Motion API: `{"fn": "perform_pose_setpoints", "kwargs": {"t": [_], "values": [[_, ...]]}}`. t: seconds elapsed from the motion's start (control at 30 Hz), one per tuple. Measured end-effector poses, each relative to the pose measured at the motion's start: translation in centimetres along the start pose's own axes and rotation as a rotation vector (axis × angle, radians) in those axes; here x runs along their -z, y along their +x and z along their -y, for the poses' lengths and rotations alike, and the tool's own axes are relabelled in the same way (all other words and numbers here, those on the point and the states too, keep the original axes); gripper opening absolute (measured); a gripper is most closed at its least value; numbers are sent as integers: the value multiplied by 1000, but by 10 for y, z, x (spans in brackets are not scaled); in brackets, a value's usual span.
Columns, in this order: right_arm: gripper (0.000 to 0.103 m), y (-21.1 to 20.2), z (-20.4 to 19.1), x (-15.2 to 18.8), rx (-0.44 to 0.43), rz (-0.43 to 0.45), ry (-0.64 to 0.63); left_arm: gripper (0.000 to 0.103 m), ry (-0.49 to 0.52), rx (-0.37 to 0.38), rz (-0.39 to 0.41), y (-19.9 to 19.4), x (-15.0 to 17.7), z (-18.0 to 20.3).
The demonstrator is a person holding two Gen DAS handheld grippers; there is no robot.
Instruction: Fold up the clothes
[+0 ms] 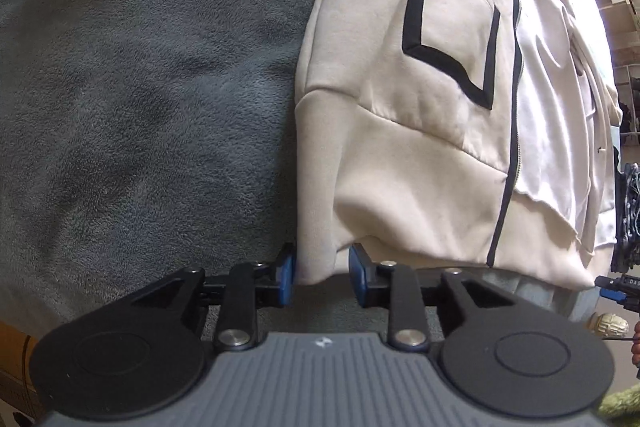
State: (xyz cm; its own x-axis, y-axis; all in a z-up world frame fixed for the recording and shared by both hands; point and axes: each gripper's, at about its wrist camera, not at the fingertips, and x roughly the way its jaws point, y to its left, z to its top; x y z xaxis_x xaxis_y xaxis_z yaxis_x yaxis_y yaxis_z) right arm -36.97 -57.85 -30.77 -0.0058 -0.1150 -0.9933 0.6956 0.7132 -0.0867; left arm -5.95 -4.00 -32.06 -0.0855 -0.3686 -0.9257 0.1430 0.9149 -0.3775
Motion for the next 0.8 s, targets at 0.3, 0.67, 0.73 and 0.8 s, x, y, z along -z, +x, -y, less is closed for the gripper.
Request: {"fn": "perform_pose_setpoints", "kwargs": {"t": [0.3,0.67,0.73,0.8], "values": [[46,-71,-102,12,-344,135,-341,44,41,17,44,-81,67,-113],[46,27,-268,20,-663,-179,-393,42,33,-10,103,-103,80,-132],[46,34,-275,23,-682,-215,-381,42,11,4,118,-105,82,-135],[43,37,-281,24,-676,-226,-376,42,-14,17,141,-108,84,-139]]}}
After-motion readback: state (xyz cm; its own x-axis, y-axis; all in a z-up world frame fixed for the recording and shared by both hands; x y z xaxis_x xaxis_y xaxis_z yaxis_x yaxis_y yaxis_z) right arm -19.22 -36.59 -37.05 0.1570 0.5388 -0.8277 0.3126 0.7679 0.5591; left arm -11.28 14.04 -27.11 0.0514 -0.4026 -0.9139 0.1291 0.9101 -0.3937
